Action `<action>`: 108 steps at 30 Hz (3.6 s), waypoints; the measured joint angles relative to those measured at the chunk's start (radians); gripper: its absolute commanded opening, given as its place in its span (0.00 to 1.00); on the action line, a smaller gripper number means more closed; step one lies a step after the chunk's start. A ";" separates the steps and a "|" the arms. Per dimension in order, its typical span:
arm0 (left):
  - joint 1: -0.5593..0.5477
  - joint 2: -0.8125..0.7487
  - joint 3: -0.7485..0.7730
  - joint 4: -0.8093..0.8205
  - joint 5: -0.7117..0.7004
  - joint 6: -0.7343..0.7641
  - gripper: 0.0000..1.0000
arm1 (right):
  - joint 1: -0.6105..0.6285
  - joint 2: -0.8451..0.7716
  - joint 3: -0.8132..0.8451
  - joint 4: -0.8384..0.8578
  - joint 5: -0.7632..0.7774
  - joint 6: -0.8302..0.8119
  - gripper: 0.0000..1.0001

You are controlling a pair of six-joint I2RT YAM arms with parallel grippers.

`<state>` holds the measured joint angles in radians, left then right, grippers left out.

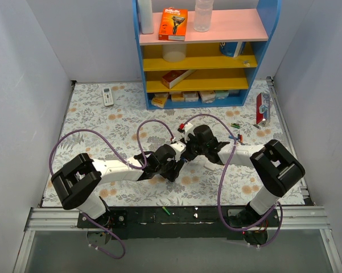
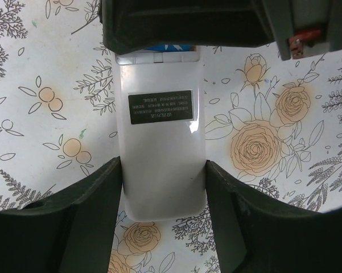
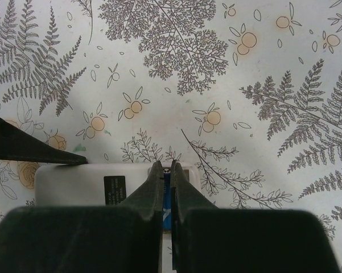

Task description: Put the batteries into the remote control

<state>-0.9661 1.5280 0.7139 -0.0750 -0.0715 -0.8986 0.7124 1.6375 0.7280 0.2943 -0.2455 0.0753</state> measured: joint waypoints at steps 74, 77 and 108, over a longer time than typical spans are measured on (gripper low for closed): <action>0.018 -0.040 -0.052 0.039 0.029 -0.056 0.34 | 0.010 -0.123 -0.103 -0.025 -0.089 0.162 0.26; 0.025 -0.039 -0.052 0.043 0.022 -0.055 0.34 | 0.010 -0.106 -0.087 -0.027 -0.118 0.172 0.24; 0.028 -0.039 -0.059 0.056 0.022 -0.048 0.35 | -0.042 -0.013 -0.055 0.093 -0.082 0.184 0.23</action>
<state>-0.9379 1.4887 0.6552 -0.0193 -0.0494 -0.9470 0.6701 1.6245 0.6731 0.3874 -0.3275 0.2592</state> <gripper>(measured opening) 0.548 0.235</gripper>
